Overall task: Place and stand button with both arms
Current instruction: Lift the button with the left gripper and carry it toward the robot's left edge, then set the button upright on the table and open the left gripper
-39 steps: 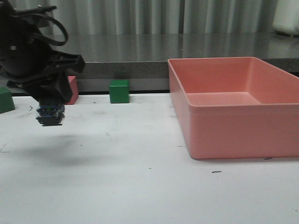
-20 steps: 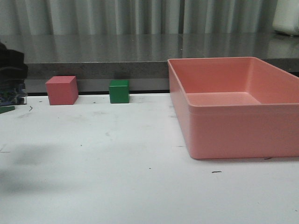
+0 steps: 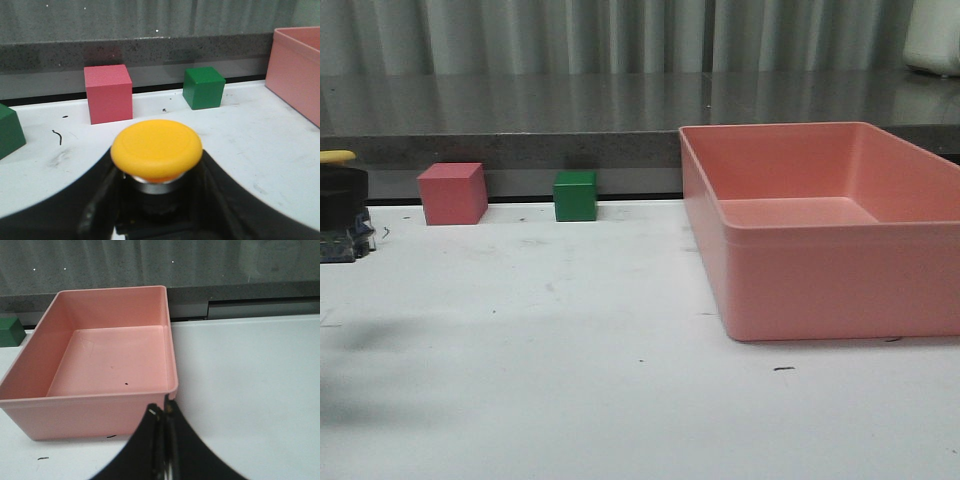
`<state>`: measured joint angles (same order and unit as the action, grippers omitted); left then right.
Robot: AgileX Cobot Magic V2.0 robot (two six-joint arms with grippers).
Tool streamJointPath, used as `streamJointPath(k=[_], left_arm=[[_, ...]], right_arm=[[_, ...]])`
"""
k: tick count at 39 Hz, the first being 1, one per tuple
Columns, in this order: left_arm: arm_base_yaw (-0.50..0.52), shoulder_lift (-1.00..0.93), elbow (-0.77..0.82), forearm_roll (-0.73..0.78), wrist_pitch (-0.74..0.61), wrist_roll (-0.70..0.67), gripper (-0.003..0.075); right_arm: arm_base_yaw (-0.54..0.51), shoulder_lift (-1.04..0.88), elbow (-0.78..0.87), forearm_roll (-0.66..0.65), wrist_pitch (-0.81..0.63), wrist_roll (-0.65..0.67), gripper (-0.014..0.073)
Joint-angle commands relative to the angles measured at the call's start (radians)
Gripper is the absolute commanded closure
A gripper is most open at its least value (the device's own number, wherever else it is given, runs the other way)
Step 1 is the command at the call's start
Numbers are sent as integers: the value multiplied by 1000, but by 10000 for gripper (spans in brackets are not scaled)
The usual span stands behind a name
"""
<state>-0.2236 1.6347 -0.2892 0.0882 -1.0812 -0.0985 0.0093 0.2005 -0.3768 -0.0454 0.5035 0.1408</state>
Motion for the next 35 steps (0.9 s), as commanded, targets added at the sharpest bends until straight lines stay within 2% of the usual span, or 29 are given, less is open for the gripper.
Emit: streamJointPath(k=[1,11,23,35], left_arm=[[4,66,-16,-5,-265,2,552],[3,234,-40,56,-279,2,551],[3,240,-50,59,-279,2,536],[3,240,-50,103,-279,2,350]], right_arm=[[-4,10,-26,-15,-86,-10,663],[-4,10,-26,-15,-86,-10,663],[-4,10,-26,-15,-86,-10,663],[-4,10,-26,-15,-86,-10,663]])
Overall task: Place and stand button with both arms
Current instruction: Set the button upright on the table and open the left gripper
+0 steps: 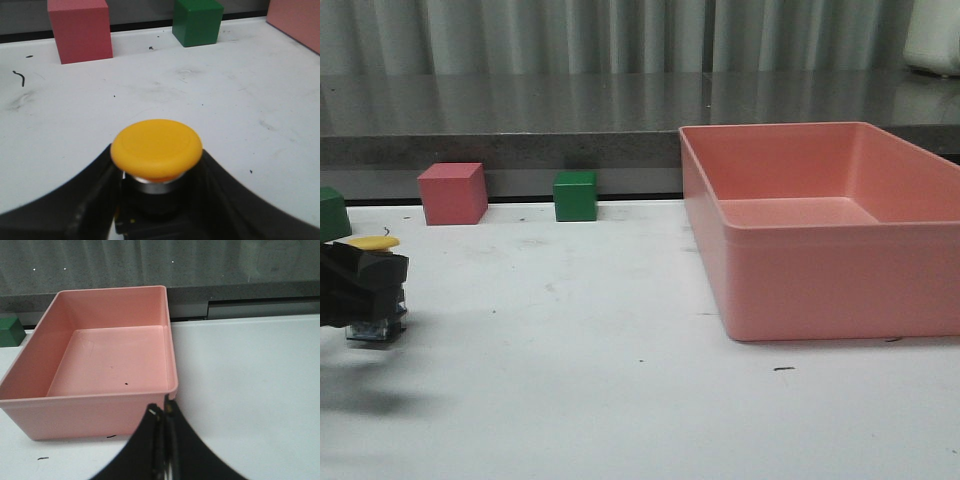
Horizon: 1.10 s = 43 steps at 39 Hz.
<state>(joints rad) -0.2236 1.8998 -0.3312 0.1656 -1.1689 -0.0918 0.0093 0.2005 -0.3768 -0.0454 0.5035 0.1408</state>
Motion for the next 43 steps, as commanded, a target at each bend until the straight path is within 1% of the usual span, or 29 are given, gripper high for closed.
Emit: streamJointPath(k=[1,6,8,10,26,32,35,38,41,43], left_arm=[[3,-25,-8,38,-192,-4,323],[3,-38,-4,69,-192,-4,196],[3,-49,1,69,-192,-4,163],[3,-62,7,63,-192,-4,150],[3,-107,46,43,-190,-4,152],[3,-184,55,45,-181,-4,152],[3,-254,57,47,-117,-20,152],[3,-360,54,47,10,-87,152],[3,-476,49,49,126,-91,153],[3,-564,28,49,247,-91,153]], right_arm=[[-4,10,-26,-15,-86,-10,663],[-4,10,-26,-15,-86,-10,663],[-4,10,-26,-15,-86,-10,663],[-4,10,-26,-15,-86,-10,663],[-4,10,-26,-15,-86,-10,663],[-4,10,-26,-15,-86,-10,663],[-4,10,-26,-15,-86,-10,663],[-4,10,-26,-15,-86,-10,663],[-4,10,-26,-15,-86,-10,663],[-4,10,-26,-15,-86,-10,663]])
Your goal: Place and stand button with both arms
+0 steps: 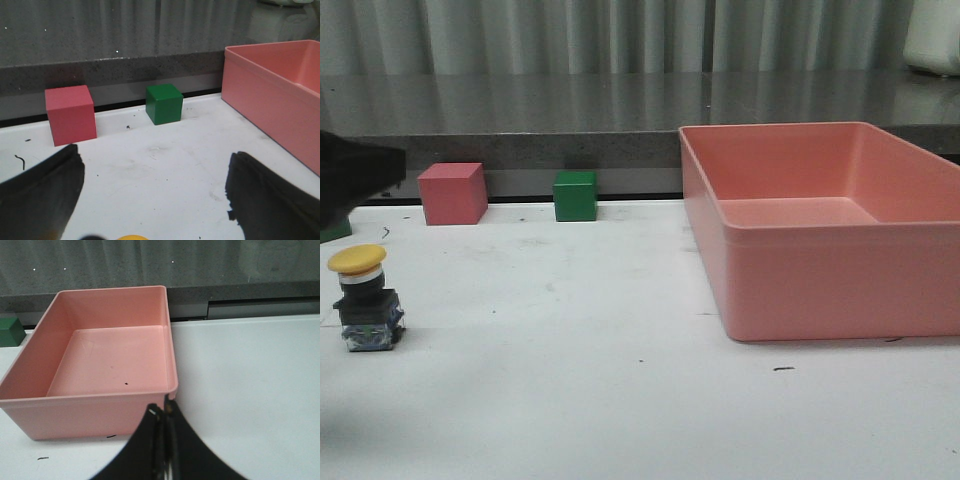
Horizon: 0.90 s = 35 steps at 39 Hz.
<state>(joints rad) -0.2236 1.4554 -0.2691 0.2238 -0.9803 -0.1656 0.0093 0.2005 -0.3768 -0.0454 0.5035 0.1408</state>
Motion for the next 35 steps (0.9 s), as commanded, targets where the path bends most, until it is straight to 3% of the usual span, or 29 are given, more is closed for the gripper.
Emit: streamJointPath(k=[1,9,29,35], left_arm=[[3,-160,-49,-10,127,-18,153],[3,-424,-188,-11,618,-18,153],[3,-969,-260,-46,1283,-18,162],[3,-1120,-260,-86,1386,-18,281]], right_arm=[[-4,10,-26,-15,-86,-10,663],[-4,10,-26,-15,-86,-10,663],[-4,10,-26,-15,-86,-10,663],[-4,10,-26,-15,-86,-10,663]])
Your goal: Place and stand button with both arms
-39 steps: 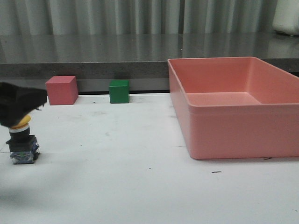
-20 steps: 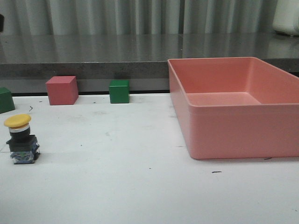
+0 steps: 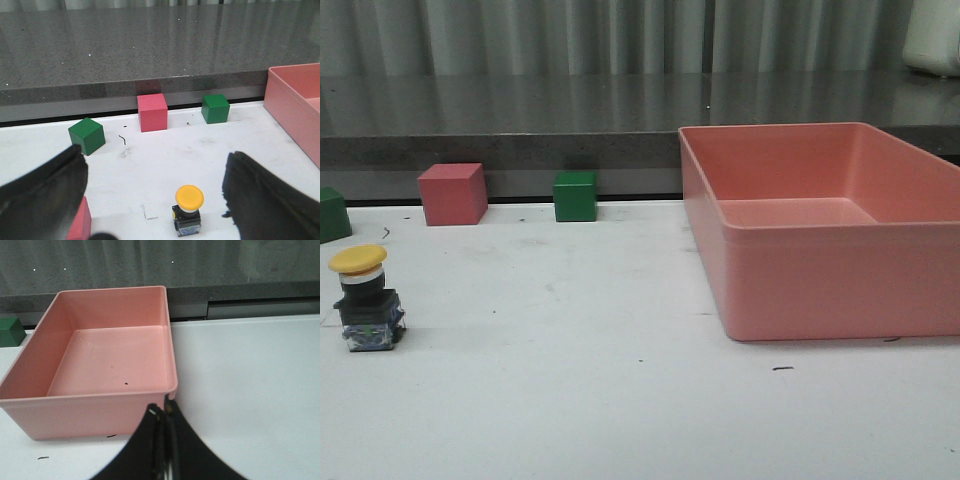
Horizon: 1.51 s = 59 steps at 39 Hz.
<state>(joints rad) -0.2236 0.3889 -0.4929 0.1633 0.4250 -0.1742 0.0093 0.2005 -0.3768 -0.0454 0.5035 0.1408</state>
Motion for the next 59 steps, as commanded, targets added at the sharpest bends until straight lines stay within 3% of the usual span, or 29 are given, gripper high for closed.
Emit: streamJointPath(k=[1,16,59], left_arm=[[3,-69,-36,-34,-14,-9,311],[3,-189,-36,-40,66,-9,742],[3,-189,-36,-40,57,-9,740]], right_arm=[[-4,10,-26,-15,-86,-10,663],[-4,10,-26,-15,-86,-10,663],[-4,10,-26,-15,-86,-10,663]])
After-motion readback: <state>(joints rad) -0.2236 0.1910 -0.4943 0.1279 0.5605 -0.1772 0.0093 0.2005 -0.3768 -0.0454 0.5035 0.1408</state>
